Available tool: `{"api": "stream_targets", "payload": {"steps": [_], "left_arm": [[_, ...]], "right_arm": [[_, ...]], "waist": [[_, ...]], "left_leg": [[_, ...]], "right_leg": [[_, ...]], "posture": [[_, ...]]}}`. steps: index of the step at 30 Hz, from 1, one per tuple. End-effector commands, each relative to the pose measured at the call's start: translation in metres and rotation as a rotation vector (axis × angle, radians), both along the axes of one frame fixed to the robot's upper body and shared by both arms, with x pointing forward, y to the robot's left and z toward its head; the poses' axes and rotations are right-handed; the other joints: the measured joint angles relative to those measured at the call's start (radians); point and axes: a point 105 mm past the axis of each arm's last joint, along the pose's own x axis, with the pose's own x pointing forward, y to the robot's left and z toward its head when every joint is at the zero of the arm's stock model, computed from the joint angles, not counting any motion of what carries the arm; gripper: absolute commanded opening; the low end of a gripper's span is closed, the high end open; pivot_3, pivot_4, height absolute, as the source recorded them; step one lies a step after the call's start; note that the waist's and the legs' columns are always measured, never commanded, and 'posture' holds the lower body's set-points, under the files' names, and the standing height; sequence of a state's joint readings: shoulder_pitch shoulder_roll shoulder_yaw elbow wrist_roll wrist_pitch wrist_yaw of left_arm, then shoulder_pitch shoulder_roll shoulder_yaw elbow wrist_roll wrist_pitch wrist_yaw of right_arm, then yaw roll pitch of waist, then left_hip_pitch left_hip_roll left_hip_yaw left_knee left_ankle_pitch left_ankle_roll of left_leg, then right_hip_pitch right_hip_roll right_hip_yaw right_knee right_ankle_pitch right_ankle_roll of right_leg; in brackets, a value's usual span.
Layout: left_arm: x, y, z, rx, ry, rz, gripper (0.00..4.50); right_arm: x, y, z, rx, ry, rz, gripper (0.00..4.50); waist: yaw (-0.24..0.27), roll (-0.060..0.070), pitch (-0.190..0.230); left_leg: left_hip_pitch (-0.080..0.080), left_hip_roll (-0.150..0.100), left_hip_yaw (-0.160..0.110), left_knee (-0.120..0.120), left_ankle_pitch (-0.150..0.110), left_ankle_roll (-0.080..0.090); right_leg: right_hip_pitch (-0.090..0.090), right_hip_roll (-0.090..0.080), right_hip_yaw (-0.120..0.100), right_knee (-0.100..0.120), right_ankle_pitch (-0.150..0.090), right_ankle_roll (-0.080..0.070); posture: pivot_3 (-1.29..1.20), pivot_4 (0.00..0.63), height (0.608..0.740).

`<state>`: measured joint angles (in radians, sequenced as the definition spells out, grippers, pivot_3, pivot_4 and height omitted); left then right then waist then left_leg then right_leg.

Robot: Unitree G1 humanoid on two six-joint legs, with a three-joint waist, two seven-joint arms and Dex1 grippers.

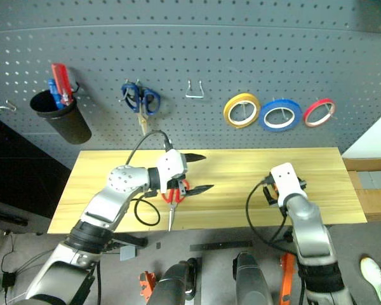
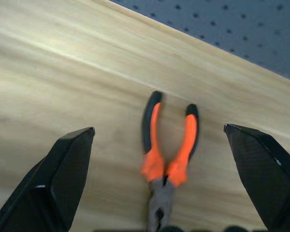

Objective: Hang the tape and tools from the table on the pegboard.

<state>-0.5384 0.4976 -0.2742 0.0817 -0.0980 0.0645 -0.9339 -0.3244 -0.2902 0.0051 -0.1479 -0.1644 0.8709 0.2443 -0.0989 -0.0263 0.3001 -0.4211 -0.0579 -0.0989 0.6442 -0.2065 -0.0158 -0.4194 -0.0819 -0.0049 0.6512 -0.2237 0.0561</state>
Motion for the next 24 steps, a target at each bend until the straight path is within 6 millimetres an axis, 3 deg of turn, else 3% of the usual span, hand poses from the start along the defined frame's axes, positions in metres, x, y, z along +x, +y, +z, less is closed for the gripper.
{"api": "stream_targets", "payload": {"steps": [1, 9, 20, 24], "left_arm": [[-0.01, -0.008, 0.006, -0.005, -0.035, -0.051, 4.5], [-0.014, -0.006, 0.006, 0.0, -0.031, -0.044, 4.5], [-0.012, -0.001, 0.005, -0.005, -0.03, -0.011, 4.5], [-0.012, 0.001, 0.004, -0.004, -0.03, -0.006, 4.5]], "right_arm": [[0.015, -0.022, -0.016, 0.033, 0.072, -0.102, 4.45], [0.035, -0.05, -0.045, 0.142, 0.233, -0.247, 4.45], [0.028, -0.049, -0.077, 0.309, 0.437, -0.296, 4.45], [0.026, -0.038, -0.08, 0.4, 0.484, -0.309, 3.5]], "waist": [[0.002, 0.0, 0.0], [0.01, 0.0, 0.0], [0.009, -0.001, -0.009], [0.009, -0.003, -0.013]], "left_leg": [[0.0, 0.0, 0.0, 0.0, 0.0, 0.0], [-0.003, -0.001, 0.002, -0.002, 0.0, 0.0], [-0.002, 0.001, 0.008, 0.001, 0.0, 0.001], [-0.001, 0.001, 0.009, 0.001, 0.0, 0.001]], "right_leg": [[0.0, 0.0, 0.0, 0.0, 0.001, -0.001], [-0.003, 0.0, 0.0, -0.001, 0.003, -0.004], [0.0, 0.001, 0.0, 0.0, 0.004, -0.003], [0.0, 0.001, 0.002, 0.0, 0.004, -0.003]], "posture": [[-0.19, 0.262, 0.74], [-0.16, 0.255, 0.74], [-0.15, 0.243, 0.74], [-0.15, 0.243, 0.74]]}}
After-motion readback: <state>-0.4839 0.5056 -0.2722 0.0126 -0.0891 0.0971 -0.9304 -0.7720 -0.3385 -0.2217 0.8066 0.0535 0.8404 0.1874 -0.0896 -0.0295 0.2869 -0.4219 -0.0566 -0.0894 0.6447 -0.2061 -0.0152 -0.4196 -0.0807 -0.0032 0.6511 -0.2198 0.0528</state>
